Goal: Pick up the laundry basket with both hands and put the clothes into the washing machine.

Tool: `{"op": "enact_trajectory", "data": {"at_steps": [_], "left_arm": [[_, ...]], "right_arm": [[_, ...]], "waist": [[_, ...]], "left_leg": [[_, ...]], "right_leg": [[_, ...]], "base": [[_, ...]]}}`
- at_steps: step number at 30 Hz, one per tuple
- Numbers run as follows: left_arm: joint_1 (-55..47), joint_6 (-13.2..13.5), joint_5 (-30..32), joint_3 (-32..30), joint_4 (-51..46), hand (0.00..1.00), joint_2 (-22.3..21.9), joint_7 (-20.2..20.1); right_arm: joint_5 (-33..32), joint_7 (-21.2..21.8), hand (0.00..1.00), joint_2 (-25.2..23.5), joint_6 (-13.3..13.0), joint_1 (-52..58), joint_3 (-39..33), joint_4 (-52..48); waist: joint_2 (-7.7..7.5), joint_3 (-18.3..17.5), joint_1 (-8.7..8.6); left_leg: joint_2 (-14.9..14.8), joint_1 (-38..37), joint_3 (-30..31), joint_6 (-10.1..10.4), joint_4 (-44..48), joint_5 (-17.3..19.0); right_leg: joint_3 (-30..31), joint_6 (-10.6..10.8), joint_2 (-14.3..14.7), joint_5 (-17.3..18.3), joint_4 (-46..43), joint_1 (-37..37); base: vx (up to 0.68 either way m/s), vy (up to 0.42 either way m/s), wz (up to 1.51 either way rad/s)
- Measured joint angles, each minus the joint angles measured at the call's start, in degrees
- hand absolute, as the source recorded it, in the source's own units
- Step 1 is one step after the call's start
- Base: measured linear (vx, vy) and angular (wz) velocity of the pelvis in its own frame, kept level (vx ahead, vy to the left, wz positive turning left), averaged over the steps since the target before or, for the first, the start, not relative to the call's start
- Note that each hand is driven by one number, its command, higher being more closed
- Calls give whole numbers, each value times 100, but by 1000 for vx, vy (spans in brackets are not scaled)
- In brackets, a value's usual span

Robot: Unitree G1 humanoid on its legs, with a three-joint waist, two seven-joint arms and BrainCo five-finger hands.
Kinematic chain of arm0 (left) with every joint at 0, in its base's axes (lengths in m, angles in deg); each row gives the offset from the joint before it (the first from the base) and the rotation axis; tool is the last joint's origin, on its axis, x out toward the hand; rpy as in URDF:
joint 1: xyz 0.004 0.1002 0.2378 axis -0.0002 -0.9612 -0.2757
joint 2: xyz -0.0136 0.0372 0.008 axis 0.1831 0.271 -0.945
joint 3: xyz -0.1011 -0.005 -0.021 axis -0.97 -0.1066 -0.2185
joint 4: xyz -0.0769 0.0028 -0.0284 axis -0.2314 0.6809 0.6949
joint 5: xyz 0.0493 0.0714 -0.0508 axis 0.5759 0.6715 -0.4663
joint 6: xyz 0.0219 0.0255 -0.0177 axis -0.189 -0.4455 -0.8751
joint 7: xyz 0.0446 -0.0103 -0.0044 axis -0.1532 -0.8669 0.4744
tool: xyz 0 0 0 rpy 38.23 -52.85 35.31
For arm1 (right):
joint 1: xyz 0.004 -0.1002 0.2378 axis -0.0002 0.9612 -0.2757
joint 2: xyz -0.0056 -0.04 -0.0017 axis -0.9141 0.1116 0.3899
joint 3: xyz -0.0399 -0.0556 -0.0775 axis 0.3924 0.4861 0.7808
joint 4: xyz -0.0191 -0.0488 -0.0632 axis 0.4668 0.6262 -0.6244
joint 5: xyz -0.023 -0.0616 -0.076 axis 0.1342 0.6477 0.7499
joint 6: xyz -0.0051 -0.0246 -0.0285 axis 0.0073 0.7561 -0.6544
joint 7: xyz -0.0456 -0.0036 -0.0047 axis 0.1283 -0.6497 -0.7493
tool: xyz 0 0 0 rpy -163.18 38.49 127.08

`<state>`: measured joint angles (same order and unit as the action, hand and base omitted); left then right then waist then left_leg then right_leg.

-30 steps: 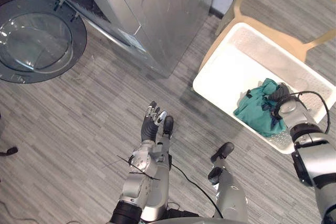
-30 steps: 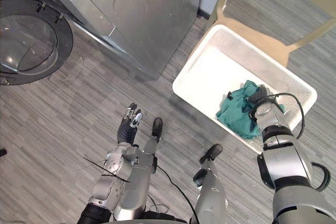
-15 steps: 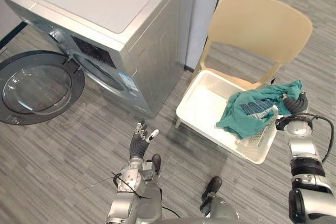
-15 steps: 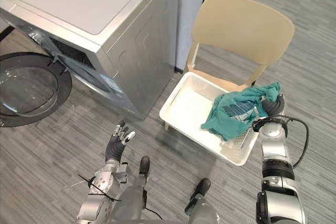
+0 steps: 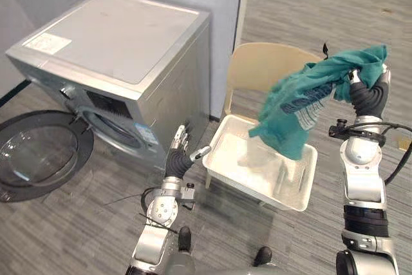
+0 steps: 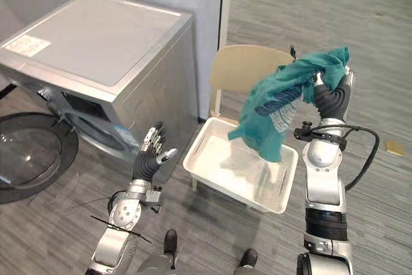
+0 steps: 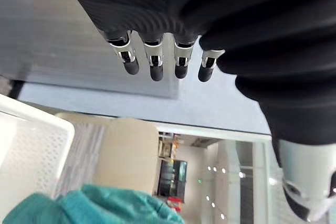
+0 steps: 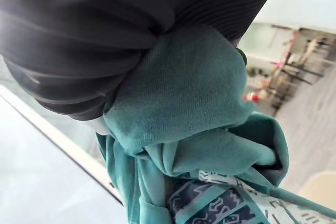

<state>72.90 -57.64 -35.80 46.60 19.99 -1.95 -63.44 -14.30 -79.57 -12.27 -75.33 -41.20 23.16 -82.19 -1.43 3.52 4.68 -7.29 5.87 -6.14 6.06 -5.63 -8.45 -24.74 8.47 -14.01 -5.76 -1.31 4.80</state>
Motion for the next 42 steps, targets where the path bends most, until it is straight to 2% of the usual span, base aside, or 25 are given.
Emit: {"op": "enact_trajectory", "data": {"at_steps": [2,8,12,14,18,21,25,33,39,41,42], "left_arm": [[155,-2,26,74,-1,0,98,-15],[989,-15,229,238,0,0,458,-102],[1749,-15,572,323,97,0,810,-141],[2033,-22,693,432,138,0,929,-150],[2532,-30,679,599,530,0,1118,-255],[2966,-70,598,804,880,0,1279,-398],[3452,-73,369,1027,1238,0,1369,-471],[3728,-149,-507,1479,1712,0,1411,-695],[3795,-287,-1982,2015,1718,0,1720,-1179],[3815,-311,-2259,2115,1718,0,1824,-1292],[3817,-312,-2372,2166,1717,100,1875,-1340]], "right_arm": [[-93,59,100,0,-132,0,101,-101],[-629,334,100,9,-340,-54,384,-380],[-1101,532,100,16,-375,-312,688,-428],[-1182,623,100,18,-414,-415,769,-519],[-1304,632,100,38,-437,-777,1053,-508],[-1374,633,100,137,-490,-1300,1442,-347],[-1596,649,100,221,-549,-1917,1847,21],[-2023,871,100,230,-526,-2175,2378,428],[-2437,1102,100,237,-521,-2177,2619,463],[-2485,1116,100,237,-521,-2184,2699,462],[-2518,1128,100,237,-521,-2184,2746,462]], "waist": [[-10,-103,-68],[-54,-301,-110],[-55,-323,-239],[-61,-332,-244],[-42,-349,-263],[-42,-349,-387],[-39,-349,-376],[14,-379,-385],[86,-424,-388],[86,-424,-398],[91,-427,-398]], "left_leg": [[-2,-110,-39,7,-20,28],[-33,-332,-192,35,-22,86],[-59,-397,-199,44,-23,91],[-57,-401,-217,43,-23,92],[-59,-411,-266,39,-23,89],[-60,-415,-275,33,-23,85],[-71,-406,-398,30,-24,82],[-73,-393,-416,14,-27,70],[-76,-391,-410,14,-29,70],[-76,-391,-410,14,-29,70],[-76,-391,-410,14,-30,70]], "right_leg": [[11,5,10,-1,63,-121],[175,-1,60,-27,178,-273],[197,-12,103,-44,242,-361],[251,-30,117,-96,293,-354],[310,-34,136,-166,364,-347],[322,-42,138,-170,364,-341],[464,-60,155,-195,374,-247],[470,-103,176,-257,455,-250],[469,-106,181,-248,460,-250],[470,-96,181,-241,465,-250],[470,-89,181,-238,468,-250]], "base": [[-6,4,-13],[-10,4,-14],[-4,0,-1],[-17,7,-9],[-7,2,-10],[-2,2,-2],[-2,5,-15],[17,-2,-1],[0,0,0],[0,0,0],[0,0,0]]}}
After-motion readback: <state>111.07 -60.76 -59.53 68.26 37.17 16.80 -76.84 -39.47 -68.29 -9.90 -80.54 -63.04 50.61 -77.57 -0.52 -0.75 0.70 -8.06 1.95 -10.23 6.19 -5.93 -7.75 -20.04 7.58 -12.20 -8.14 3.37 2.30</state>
